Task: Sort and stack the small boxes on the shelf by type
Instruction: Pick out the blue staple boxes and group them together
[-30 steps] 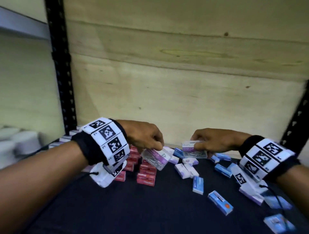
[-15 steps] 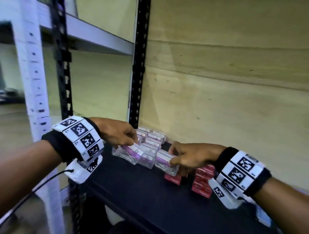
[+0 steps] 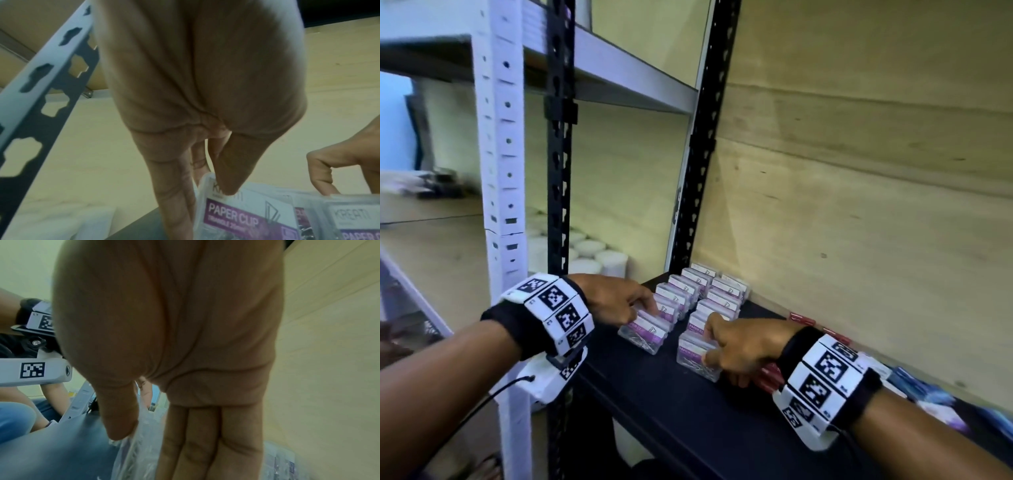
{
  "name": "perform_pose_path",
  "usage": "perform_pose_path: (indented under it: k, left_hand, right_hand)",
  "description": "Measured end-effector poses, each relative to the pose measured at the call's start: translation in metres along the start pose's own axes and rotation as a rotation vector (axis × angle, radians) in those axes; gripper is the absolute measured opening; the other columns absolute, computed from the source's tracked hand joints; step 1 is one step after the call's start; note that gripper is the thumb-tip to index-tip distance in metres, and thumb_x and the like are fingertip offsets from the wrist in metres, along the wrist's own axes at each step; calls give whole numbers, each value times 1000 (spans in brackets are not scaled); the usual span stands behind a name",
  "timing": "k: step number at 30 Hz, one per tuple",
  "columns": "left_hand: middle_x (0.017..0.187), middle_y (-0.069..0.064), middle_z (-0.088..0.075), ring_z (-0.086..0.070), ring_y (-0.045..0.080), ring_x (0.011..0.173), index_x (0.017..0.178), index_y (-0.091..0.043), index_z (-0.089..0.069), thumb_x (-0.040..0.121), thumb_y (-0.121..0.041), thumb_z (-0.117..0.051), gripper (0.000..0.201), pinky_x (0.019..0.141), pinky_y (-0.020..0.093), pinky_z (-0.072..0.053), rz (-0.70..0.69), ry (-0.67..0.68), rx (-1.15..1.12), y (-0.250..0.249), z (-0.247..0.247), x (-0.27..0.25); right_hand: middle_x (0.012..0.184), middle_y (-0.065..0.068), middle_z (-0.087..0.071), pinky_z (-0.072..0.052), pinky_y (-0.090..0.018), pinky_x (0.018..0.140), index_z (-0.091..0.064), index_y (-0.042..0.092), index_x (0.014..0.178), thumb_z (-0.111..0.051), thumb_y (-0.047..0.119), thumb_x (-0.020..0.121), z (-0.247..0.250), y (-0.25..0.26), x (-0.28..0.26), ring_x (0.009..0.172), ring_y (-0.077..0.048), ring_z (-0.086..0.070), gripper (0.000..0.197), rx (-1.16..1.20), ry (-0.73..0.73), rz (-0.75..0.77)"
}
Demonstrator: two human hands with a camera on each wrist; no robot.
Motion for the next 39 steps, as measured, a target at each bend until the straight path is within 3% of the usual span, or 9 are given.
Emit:
perform_pose_path:
  k: [3,9,13,18,25,30,35,37,39]
  left_hand:
    - [119,-12,-50,-51,8,108,130,-35,-47,100,-15,-44,36,90,22,-40,-13,-8,-21,6,-1,3]
    - [118,-13,-53,-53,7,105,127,-35,-47,99,-24,-52,31,92,22,-43,-12,-4,-25,18,-3,6]
    - [112,-14,-56,-55,7,103,122,-35,-46,95,-29,-58,30,89,21,-43,-6,-11,-16,26,-6,6]
    - [85,-15,-58,-61,7,84,130,-38,-41,101,-33,-47,31,80,24,-44,-15,-31,28,27,-7,8]
    - [80,-14,-60,-64,5,80,127,-43,-42,100,-33,-48,29,85,27,-49,-16,-55,-17,27,-7,15]
    - [82,-10,-65,-64,5,79,132,-44,-35,98,-27,-54,43,76,21,-47,-2,-55,-44,30,-7,15]
    - [78,1,-72,-67,13,72,128,-48,-27,95,-24,-56,50,79,30,-56,79,-57,42,24,7,7]
    - [68,-2,-69,-67,12,71,124,-44,-30,97,-28,-56,41,76,29,-53,76,-97,121,9,22,5]
    - [71,-5,-71,-69,12,75,120,-41,-36,96,-32,-56,33,76,29,-52,31,-133,171,-14,37,5]
  right_hand:
    - [90,-7,-75,-60,-40,82,-26,21,137,-47,45,101,1,1,2,74,-22,-71,48,0,-10,-1]
    - [92,-9,-77,-60,-46,84,-25,23,135,-44,50,100,2,2,11,83,-27,-75,48,-3,-13,2]
    - [95,-10,-77,-58,-42,88,-23,23,137,-46,43,101,3,2,7,81,-24,-74,47,11,7,6]
    - [96,-9,-77,-58,-41,89,-22,18,138,-42,38,103,3,-1,8,82,-23,-74,45,34,20,12]
    - [91,-12,-77,-60,-45,85,-15,20,143,-39,45,103,2,1,15,82,-28,-74,53,-1,25,28]
    - [89,-12,-77,-60,-45,85,-21,23,138,-39,50,101,2,2,15,82,-29,-75,49,-12,-3,40]
    - [99,-10,-76,-57,-42,90,-15,33,138,-46,46,101,2,-6,4,88,-26,-74,50,78,32,77]
    - [103,-9,-74,-58,-40,90,-20,30,135,-50,42,100,5,-19,-7,86,-23,-72,47,167,32,88]
    - [96,-6,-74,-57,-37,83,-33,22,129,-53,39,100,11,-36,-18,79,-19,-69,39,202,-9,90]
Point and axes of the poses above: each hand's wrist, its own x-axis towards the middle knuckle, its own z-axis out of the back of the hand, y = z × x, the point moved 6 cm from there along x, towards the middle knuckle
